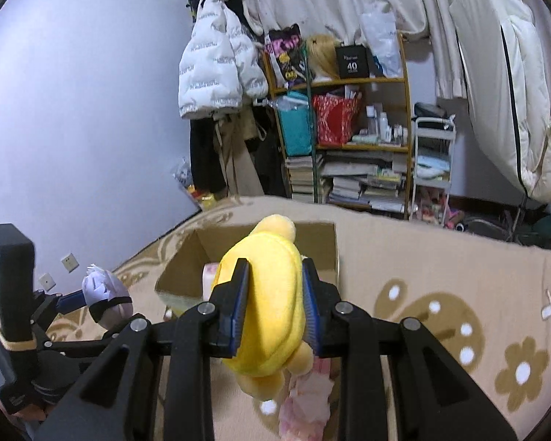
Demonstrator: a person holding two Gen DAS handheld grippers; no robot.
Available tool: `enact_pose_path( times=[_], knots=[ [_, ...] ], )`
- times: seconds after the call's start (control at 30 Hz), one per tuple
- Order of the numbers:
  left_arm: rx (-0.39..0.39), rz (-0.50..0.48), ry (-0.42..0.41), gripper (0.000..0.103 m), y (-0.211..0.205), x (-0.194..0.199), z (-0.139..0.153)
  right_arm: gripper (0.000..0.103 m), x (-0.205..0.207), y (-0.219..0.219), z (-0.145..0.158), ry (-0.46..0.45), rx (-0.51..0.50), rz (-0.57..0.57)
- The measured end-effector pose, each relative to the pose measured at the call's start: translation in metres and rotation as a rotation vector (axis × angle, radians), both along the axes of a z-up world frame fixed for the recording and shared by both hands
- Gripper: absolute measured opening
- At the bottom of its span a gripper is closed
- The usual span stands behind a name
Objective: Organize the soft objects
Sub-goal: 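Lift doll with left tool while right tool lifts yellow plush over the box, then lower doll and yellow plush into the box and open both tools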
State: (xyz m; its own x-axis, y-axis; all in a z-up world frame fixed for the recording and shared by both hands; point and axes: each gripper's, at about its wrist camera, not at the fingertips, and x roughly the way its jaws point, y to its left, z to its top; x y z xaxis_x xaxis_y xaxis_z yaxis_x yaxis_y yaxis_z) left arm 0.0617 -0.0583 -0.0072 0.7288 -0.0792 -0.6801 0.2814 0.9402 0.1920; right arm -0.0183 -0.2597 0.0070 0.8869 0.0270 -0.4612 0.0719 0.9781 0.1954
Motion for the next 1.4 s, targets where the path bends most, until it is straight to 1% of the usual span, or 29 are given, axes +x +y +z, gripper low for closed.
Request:
enact_pose_path(
  times=[0.07,0.23,0.33,0.47,0.53,0.63,0.73,0.87,0.97,1.17,1.3,1.4],
  knots=[
    [-0.014,-0.009,-0.017,0.076,-0.002,0.006,0.006,0.029,0.007,-0.002,0.003,-0.01,-0.008,0.0],
    [0.001,-0.018,-0.056,0.076,-0.013,0.027,0.015,0.029,0.022,-0.007,0.001,-0.008,-0.038,0.006],
    [-0.007,-0.024,-0.064,0.076,-0.017,0.039,0.018,0.029,0.032,-0.009,-0.001,-0.002,-0.05,0.012],
    [0.003,-0.038,-0.074,0.076,-0.025,0.056,0.018,0.029,0.044,-0.011,-0.001,-0.004,-0.057,0.022],
    [-0.009,-0.048,-0.064,0.076,-0.028,0.063,0.017,0.029,0.05,-0.01,-0.002,-0.005,-0.065,0.027],
    [-0.031,-0.059,-0.077,0.076,-0.029,0.07,0.017,0.029,0.058,-0.01,-0.004,-0.007,-0.065,0.033],
    [-0.047,-0.084,-0.084,0.077,-0.032,0.076,0.013,0.03,0.064,-0.012,-0.008,-0.007,-0.05,0.033],
    [-0.055,-0.089,-0.086,0.077,-0.034,0.08,0.008,0.03,0.065,-0.013,-0.012,-0.005,-0.045,0.037],
    [-0.065,-0.095,-0.085,0.077,-0.034,0.084,0.001,0.031,0.073,-0.017,-0.017,-0.001,-0.033,0.039],
    [-0.105,-0.111,-0.095,0.077,-0.033,0.086,-0.007,0.031,0.083,-0.024,-0.032,0.016,0.041,0.023],
    [-0.1,-0.121,-0.089,0.078,-0.037,0.087,-0.013,0.031,0.089,-0.024,-0.041,0.027,0.075,0.024],
    [-0.094,-0.129,-0.082,0.078,-0.039,0.087,-0.019,0.031,0.092,-0.021,-0.045,0.021,0.068,0.03]
  ],
)
